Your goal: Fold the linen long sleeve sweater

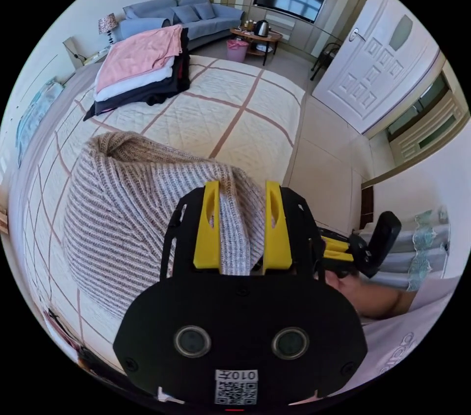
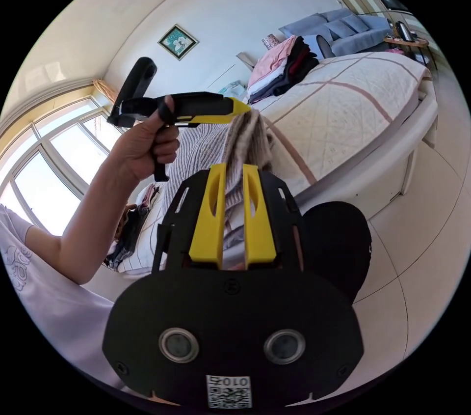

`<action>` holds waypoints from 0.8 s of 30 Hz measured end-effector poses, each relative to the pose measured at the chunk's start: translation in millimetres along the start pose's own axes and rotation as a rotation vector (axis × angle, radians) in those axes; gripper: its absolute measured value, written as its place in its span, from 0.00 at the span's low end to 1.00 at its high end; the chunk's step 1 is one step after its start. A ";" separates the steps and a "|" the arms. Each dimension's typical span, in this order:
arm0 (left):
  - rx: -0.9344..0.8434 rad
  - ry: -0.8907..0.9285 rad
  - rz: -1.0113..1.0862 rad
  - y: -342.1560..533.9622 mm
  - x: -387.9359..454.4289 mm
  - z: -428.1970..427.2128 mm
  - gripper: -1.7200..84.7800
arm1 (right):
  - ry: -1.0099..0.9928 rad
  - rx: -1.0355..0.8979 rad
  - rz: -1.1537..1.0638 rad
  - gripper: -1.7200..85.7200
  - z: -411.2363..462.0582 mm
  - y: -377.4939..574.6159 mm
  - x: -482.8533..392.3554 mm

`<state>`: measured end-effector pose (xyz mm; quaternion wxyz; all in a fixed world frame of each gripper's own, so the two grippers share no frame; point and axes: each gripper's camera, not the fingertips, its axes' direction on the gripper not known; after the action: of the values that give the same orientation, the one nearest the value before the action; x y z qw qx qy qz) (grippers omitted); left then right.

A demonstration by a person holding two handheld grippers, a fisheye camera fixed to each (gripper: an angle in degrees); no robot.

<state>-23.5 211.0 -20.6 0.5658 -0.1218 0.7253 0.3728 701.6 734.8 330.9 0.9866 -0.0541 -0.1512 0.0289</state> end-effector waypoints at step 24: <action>0.200 -0.196 -0.007 139.4 -272.3 -96.5 0.16 | 0.051 -0.569 -0.525 0.12 115.4 -242.8 -46.0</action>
<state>-87.5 175.3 291.7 0.6445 -0.0305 0.6996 0.3069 632.9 501.7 454.8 0.9094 -0.2860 -0.1373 -0.2690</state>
